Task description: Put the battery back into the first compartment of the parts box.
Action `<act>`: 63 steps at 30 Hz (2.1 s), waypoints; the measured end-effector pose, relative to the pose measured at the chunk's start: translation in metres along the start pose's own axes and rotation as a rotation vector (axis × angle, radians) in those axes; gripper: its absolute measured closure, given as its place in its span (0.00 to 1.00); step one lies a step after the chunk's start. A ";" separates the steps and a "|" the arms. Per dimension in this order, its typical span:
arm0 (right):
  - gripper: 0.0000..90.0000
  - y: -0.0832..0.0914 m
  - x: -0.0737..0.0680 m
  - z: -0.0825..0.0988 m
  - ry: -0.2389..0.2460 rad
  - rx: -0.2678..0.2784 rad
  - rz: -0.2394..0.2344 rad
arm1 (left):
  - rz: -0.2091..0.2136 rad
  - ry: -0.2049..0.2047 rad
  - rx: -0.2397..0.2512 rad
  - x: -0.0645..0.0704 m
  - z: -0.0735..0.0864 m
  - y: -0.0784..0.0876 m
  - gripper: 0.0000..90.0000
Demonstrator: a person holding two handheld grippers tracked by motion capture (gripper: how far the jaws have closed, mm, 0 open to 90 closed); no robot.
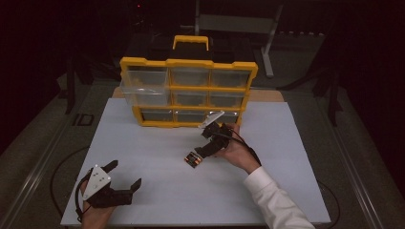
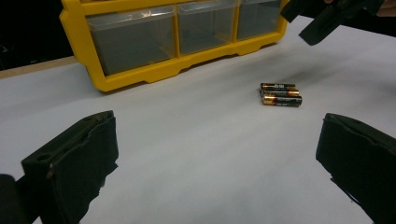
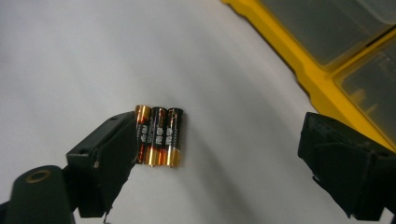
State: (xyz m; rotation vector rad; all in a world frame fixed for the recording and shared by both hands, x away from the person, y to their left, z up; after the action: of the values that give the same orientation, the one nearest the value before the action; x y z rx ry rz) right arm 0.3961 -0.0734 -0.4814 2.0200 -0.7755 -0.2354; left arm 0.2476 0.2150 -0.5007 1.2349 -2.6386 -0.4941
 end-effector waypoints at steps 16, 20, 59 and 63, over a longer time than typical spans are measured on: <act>0.17 -0.023 -0.007 -0.007 0.078 -0.144 -0.046 | 0.003 0.004 -0.002 0.000 0.001 0.000 0.00; 0.19 -0.031 -0.008 -0.005 0.087 -0.178 -0.054 | 0.004 0.003 -0.003 0.000 0.001 0.000 0.00; 0.85 -0.057 -0.014 0.007 0.103 -0.303 -0.141 | 0.003 0.007 -0.011 -0.001 0.002 0.000 0.00; 0.85 -0.053 -0.013 0.005 0.083 -0.297 -0.147 | 0.004 0.008 -0.009 -0.001 0.002 0.000 0.00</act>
State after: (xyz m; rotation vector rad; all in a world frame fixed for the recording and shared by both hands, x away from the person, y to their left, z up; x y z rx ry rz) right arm 0.4067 -0.0498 -0.5298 1.7935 -0.5073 -0.3290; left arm 0.2475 0.2159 -0.5023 1.2268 -2.6283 -0.4991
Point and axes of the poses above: each handheld gripper's, and its own axes: y roughly backward along the jaws, z roughly out of its underside, x roughly to its right, the point moved 5 cm from there along -y, roughly forward along the jaws, and after that the axes turned 6 degrees about z, right-handed, at the moved point
